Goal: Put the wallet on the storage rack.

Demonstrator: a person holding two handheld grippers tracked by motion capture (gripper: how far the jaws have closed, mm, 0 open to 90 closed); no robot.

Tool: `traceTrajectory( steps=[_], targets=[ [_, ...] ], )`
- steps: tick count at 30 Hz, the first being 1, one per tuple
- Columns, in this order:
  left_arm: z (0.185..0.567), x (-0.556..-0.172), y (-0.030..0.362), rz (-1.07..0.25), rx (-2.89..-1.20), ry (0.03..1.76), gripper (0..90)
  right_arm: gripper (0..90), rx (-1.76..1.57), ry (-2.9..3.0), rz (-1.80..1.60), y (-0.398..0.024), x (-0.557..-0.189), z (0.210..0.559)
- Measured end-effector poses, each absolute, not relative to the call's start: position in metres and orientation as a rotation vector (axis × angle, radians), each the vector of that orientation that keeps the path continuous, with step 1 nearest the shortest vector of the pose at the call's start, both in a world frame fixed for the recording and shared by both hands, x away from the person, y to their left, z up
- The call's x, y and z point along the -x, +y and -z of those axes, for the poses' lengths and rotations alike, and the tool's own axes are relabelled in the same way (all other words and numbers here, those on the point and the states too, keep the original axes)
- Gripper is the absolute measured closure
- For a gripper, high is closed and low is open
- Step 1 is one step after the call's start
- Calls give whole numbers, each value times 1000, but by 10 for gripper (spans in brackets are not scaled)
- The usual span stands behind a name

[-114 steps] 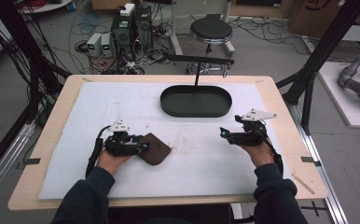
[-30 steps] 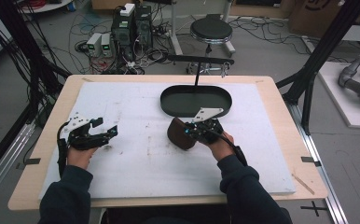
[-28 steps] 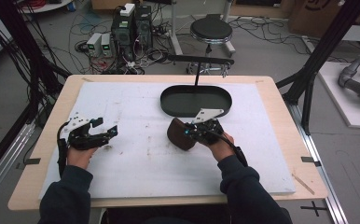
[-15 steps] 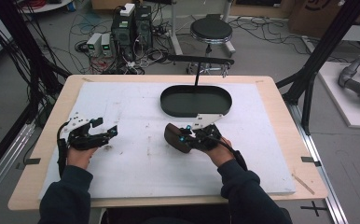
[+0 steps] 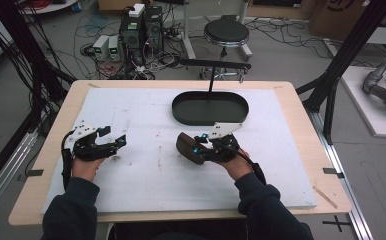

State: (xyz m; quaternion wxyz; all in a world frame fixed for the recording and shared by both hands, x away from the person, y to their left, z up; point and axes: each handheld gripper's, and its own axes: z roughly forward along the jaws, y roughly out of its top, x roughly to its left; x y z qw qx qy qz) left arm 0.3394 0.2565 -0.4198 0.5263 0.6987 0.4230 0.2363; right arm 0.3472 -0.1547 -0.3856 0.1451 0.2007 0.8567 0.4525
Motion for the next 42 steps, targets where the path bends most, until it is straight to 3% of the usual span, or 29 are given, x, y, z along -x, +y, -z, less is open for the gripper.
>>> traceTrajectory(
  steps=[15,20,22,23,26,28,42],
  targets=[
    [420,-339,257,-563,-1672,1010,247,319,-605,2474,-1260,-147,-345,393],
    [420,-339,257,-567,-1672,1000,247,262,-679,2517,-1200,-139,-353,406],
    [419,-339,257,-567,-1669,991,247,272,-697,2544,-1163,-136,-354,411],
    [419,-339,257,-569,-1665,990,247,318,-685,2558,-1151,-135,-355,413],
    [419,-339,257,-575,-1661,988,247,565,-666,2581,-1144,-136,-357,412],
    [419,-338,258,-575,-1662,983,247,629,-676,2584,-1153,-139,-357,409],
    [418,-338,257,-589,-1647,963,247,648,-866,2450,-1327,-174,-399,376]
  ],
)
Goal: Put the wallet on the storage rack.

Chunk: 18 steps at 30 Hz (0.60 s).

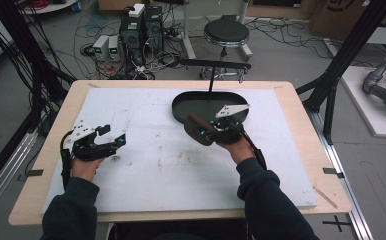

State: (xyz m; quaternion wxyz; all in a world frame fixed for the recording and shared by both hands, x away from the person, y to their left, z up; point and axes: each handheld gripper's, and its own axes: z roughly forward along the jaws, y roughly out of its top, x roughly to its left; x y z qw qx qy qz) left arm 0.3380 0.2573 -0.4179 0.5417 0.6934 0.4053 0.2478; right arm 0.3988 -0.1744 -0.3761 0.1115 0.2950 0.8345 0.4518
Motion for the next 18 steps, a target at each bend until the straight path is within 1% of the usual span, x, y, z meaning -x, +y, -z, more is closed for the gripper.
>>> traceTrajectory(
  steps=[8,14,18],
  targets=[
    [418,-338,256,-588,-1638,955,241,648,-1032,2335,-1361,-187,-447,363],
    [418,-338,256,-589,-1645,950,238,648,-1167,2268,-1352,-186,-479,371],
    [417,-338,257,-590,-1639,948,238,647,-1212,2245,-1321,-181,-491,381]
  ],
)
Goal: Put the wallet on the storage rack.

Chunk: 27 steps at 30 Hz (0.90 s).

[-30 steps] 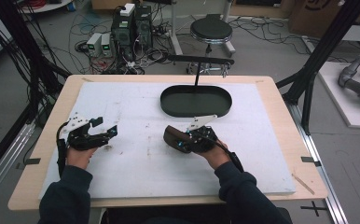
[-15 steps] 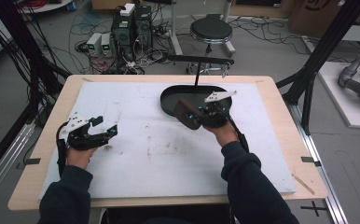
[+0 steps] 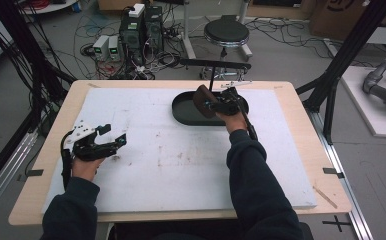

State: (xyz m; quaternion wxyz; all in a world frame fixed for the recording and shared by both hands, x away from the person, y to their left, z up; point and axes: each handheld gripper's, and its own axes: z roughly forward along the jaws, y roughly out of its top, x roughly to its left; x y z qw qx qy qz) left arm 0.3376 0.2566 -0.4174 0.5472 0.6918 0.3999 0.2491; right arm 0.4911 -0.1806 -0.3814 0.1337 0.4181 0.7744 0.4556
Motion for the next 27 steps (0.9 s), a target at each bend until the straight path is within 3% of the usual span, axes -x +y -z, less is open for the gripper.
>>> traceTrajectory(
  steps=[14,21,27],
  targets=[
    [418,-338,254,-582,-1650,943,238,634,-1372,2211,-1256,-190,-517,417],
    [418,-337,254,-581,-1647,943,238,407,-1406,2133,-1162,-204,-514,409],
    [418,-337,254,-578,-1643,945,238,396,-1413,2106,-1178,-231,-499,390]
  ],
)
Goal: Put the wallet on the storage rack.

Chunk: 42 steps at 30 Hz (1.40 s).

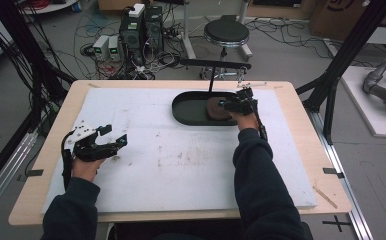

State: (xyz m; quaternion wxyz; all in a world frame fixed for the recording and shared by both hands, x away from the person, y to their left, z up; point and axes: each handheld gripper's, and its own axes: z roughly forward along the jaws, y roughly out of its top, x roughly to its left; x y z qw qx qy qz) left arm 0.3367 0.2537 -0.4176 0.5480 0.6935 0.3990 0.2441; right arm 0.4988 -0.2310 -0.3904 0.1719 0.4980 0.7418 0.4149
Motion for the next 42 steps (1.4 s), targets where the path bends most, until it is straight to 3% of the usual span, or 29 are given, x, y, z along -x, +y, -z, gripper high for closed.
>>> traceTrajectory(
  steps=[4,7,10,17,26,42],
  targets=[
    [416,-337,253,-564,-1620,950,238,392,-1322,2086,-1201,-250,-475,375],
    [415,-337,253,-552,-1604,951,223,302,-1290,2104,-1143,-266,-457,366],
    [414,-337,251,-557,-1605,954,220,296,-1196,2113,-1139,-281,-437,363],
    [413,-338,251,-572,-1598,945,214,222,-1117,2111,-1125,-306,-398,373],
    [411,-336,252,-593,-1586,945,213,211,-1065,2031,-1117,-315,-347,387],
    [410,-330,253,-602,-1584,944,214,211,-1062,2053,-1107,-312,-340,399]
  ],
)
